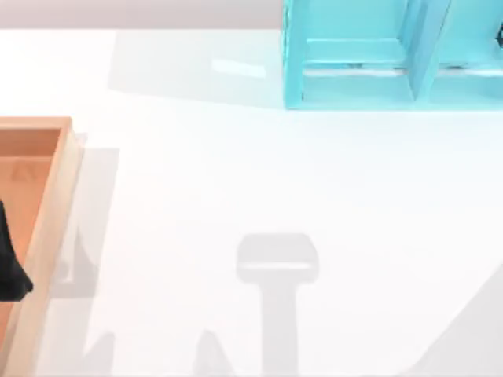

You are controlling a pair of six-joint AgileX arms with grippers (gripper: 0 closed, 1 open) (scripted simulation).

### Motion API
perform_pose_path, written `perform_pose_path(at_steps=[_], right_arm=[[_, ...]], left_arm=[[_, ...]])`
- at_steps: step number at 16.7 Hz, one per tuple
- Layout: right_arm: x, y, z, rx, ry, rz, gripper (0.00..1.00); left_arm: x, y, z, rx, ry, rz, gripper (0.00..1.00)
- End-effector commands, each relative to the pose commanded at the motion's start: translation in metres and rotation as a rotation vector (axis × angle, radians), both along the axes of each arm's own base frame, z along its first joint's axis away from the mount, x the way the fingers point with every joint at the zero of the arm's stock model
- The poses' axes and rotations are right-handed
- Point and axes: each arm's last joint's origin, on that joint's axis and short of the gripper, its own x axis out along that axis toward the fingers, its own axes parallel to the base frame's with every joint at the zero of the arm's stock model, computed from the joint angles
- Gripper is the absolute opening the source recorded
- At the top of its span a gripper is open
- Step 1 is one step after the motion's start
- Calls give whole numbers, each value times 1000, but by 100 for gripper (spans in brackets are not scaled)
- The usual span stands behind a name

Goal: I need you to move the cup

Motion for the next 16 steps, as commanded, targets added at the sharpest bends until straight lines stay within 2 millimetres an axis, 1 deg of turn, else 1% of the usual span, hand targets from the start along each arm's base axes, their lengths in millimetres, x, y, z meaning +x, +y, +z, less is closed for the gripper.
perform_pose_path(at_steps=[10,11,16], right_arm=[[0,0,0,0,0,0,98],[0,0,0,0,0,0,100],[0,0,0,0,0,0,100]], left_arm=[[0,0,0,0,0,0,100],[0,0,0,0,0,0,100],[0,0,0,0,0,0,100]])
